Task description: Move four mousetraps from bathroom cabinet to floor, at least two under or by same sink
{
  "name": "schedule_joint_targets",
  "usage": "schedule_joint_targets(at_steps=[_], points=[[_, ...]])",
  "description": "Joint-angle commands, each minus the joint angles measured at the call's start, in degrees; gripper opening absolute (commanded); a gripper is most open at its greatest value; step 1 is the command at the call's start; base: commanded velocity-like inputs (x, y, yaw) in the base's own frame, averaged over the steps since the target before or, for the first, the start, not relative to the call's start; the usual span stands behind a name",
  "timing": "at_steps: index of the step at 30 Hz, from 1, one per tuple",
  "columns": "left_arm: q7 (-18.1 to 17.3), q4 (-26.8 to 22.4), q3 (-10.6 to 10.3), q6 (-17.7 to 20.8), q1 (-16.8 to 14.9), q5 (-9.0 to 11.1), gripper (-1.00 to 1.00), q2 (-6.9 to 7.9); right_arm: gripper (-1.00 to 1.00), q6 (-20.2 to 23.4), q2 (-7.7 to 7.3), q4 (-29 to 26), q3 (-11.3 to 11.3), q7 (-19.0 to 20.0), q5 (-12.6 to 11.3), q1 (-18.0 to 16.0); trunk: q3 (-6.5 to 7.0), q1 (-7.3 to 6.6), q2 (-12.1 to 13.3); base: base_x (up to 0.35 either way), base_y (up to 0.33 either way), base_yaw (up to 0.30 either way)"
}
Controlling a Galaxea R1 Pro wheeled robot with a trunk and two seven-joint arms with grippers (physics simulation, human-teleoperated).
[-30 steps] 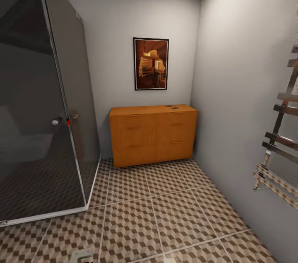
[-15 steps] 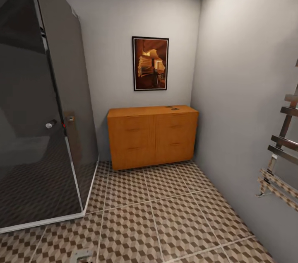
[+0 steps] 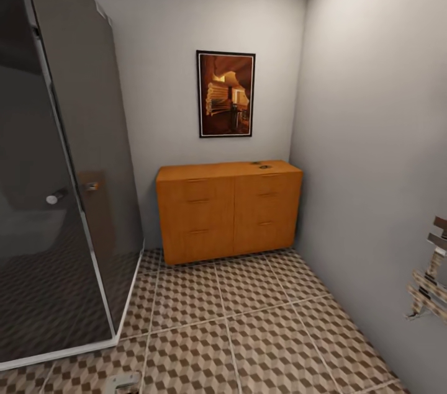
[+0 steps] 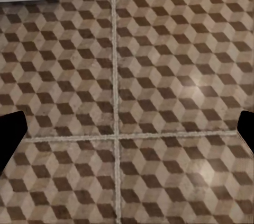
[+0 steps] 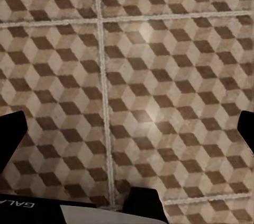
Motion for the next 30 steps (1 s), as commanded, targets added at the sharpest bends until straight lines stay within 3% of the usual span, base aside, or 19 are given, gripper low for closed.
schedule_joint_targets(at_steps=[1, 30], points=[[0.14, 0.04, -0.50, -0.16, -0.04, 0.43, 1.00, 0.00, 1.00, -0.24, 0.02, 0.18, 0.38, -0.34, 0.21, -0.09, -0.06, 0.03, -0.03, 0.321, 0.000, 0.000], [0.20, 0.02, -0.50, -0.16, -0.02, 0.43, 1.00, -0.08, 1.00, -0.24, -0.09, 0.18, 0.38, -0.33, 0.21, -0.10, -0.06, 0.03, -0.03, 0.322, 0.000, 0.000]])
